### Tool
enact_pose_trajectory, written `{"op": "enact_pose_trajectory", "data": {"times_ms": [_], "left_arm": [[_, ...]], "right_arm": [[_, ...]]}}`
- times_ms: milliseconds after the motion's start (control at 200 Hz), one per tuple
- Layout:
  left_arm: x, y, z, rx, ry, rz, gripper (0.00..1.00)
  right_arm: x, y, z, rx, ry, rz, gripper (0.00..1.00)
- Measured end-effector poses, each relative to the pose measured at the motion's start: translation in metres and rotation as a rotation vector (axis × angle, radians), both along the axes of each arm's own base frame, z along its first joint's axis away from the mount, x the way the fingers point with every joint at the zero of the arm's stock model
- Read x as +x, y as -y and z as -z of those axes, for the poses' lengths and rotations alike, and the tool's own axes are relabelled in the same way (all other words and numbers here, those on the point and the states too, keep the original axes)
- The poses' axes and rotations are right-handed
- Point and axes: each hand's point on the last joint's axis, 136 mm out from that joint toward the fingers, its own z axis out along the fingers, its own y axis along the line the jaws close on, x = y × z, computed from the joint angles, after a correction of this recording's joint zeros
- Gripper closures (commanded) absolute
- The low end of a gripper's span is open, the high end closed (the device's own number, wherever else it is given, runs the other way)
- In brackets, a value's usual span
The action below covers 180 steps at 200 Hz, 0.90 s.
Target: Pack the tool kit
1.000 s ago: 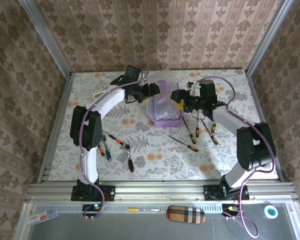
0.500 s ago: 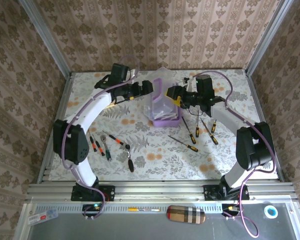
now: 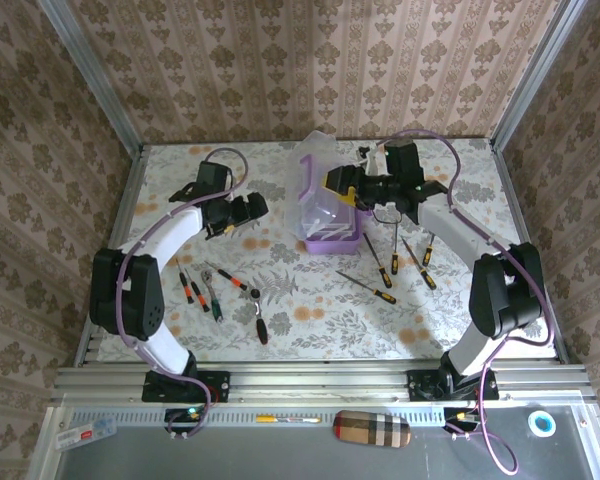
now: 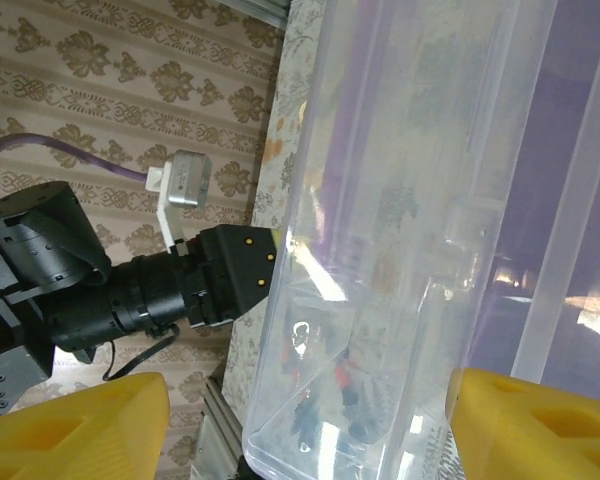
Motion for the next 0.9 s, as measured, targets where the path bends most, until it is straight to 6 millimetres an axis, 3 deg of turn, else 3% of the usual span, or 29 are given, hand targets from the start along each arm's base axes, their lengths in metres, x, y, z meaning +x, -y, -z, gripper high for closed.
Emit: {"op": "enact_pose_trajectory", "data": {"times_ms": [215,545,900], "left_arm": [[0.007,-0.004,0.013,0.026,-0.001,-0.016,0.04],[-0.003,-0.025,0.039,0.071,-0.04,-0.055,0.04],[-0.001,-0.022,0.041,0.052,-0.017,-0.042,0.04]], "right_arm": [[0.004,-0.015,-0.001,-0.01,0.005,-0.034,0.25],[0.001,-0.041,-0.003,-0.026,0.006,-0.094,0.26],[0.002,-0.045,0.001,-0.043,0.001,-0.107,0.25]]}}
